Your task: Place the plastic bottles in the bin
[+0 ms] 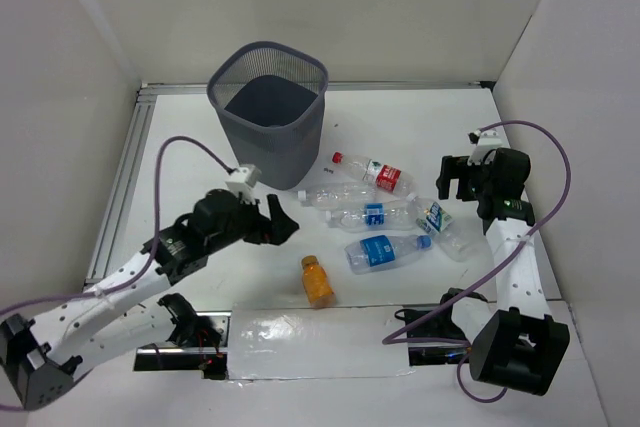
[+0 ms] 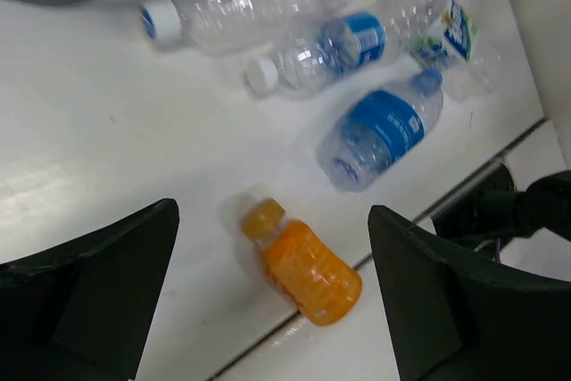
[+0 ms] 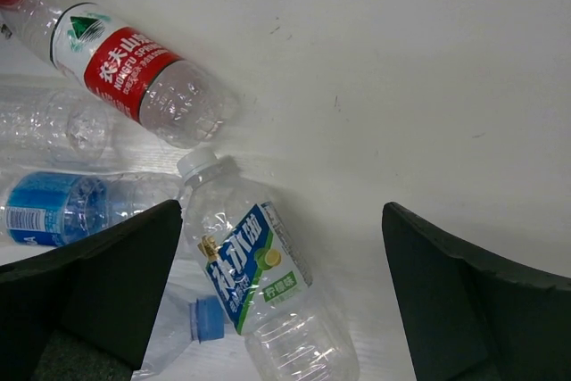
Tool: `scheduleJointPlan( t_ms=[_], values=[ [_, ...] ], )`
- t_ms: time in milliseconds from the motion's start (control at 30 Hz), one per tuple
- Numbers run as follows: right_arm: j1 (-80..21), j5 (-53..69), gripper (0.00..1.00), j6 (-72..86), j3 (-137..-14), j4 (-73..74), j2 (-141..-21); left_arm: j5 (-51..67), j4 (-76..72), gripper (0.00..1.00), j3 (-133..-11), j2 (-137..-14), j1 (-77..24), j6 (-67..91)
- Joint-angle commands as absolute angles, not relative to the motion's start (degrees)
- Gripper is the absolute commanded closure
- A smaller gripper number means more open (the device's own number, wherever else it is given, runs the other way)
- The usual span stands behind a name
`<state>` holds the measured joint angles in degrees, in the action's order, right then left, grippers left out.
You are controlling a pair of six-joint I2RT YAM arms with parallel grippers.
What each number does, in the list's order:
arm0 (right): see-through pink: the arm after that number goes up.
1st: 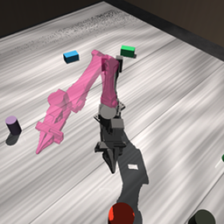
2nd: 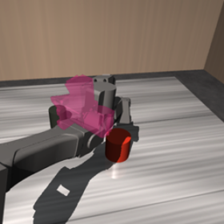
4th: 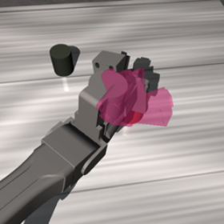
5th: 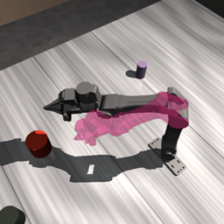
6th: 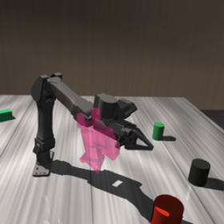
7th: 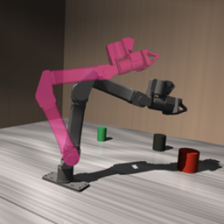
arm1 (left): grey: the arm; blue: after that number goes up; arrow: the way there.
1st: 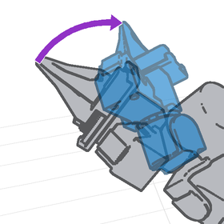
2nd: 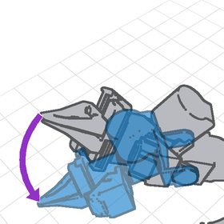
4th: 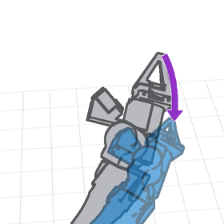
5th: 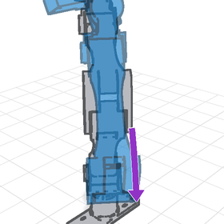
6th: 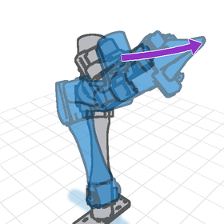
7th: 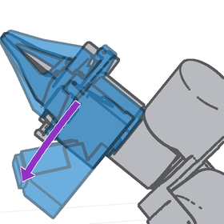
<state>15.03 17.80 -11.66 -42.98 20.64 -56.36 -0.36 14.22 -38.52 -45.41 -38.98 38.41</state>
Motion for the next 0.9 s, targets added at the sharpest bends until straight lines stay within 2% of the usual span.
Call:
scheduleJointPlan(
  t_ms=[0, 100, 133, 167, 200, 233, 267, 300, 333, 367, 400, 433, 467, 533, 733, 867],
  values=[
    [15.12, 18.11, 0.0, -12.91, -44.91, 20.13, -54.59, -9.29, 13.8, 0.0, -38.84, -50.16, -48.56, 47.62],
    [15.12, 19.32, 0.0, -17.74, -45.44, 21.71, -54.58, -19.75, 16.25, 0.01, -40.95, -53.78, -56.76, 55.09],
    [15.12, 20.64, 0.09, -19.06, -45.44, 23.71, -54.58, -22.12, 16.96, 0.05, -41.57, -55.96, -58.52, 57.11],
    [15.12, 22.39, 0.27, -19.86, -45.44, 24.25, -55.1, -24.15, 17.83, 0.1, -42.18, -57.12, -60.01, 59.48],
    [15.12, 23.2, 0.67, -19.86, -45.44, 24.87, -56.15, -26.95, 19.58, 0.17, -43.67, -58.35, -62.03, 64.11],
    [15.12, 23.73, 0.77, -19.86, -46.22, 25.92, -56.16, -27.77, 20.82, 0.25, -44.55, -59.66, -62.75, 66.42],
    [15.12, 24.25, 0.8, -19.86, -46.75, 25.93, -56.95, -28.47, 22.22, 0.4, -45.6, -62.72, -63.54, 68.53],
    [15.12, 24.87, 0.77, -19.34, -46.76, 26.45, -56.95, -29.87, 27.11, 0.48, -48.14, -64.41, -64.94, 73.95],
    [15.12, 24.87, 0.64, -19.34, -46.76, 26.46, -56.95, -29.88, 29.86, 0.52, -49.47, -66.25, -64.95, 76.53],
    [15.12, 25.4, 0.22, -19.34, -46.76, 26.46, -56.95, -30.4, 34.58, 0.49, -51.74, -69.92, -65.73, 81.34],
    [15.12, 25.4, 0.22, -19.34, -46.15, 26.46, -56.95, -30.41, 34.63, 0.39, -52.55, -71.7, -65.74, 82.95],
    [15.12, 25.4, 0.06, -19.34, -46.14, 26.46, -56.95, -29.63, 37.07, 0.28, -53.34, -73.37, -66.44, 84.27],
    [15.12, 26.01, 0.03, -19.34, -45.62, 26.46, -56.95, -28.84, 37.09, 0.11, -53.96, -76.43, -66.45, 84.98],
    [15.12, 26.02, 0.02, -19.34, -45.62, 25.93, -56.95, -28.04, 37.27, 0.0, -55.89, -79.35, -67.84, 85.61],
    [15.12, 26.63, 0.01, -19.34, -45.62, 25.93, -57.48, -24.96, 37.18, 0.0, -58.62, -89.73, -67.85, 83.33],
    [15.12, 29.08, 0.01, -21.18, -45.62, 26.45, -57.48, -22.77, 35.07, 0.05, -58.62, -92.72, -67.85, 81.22]
  ],
)
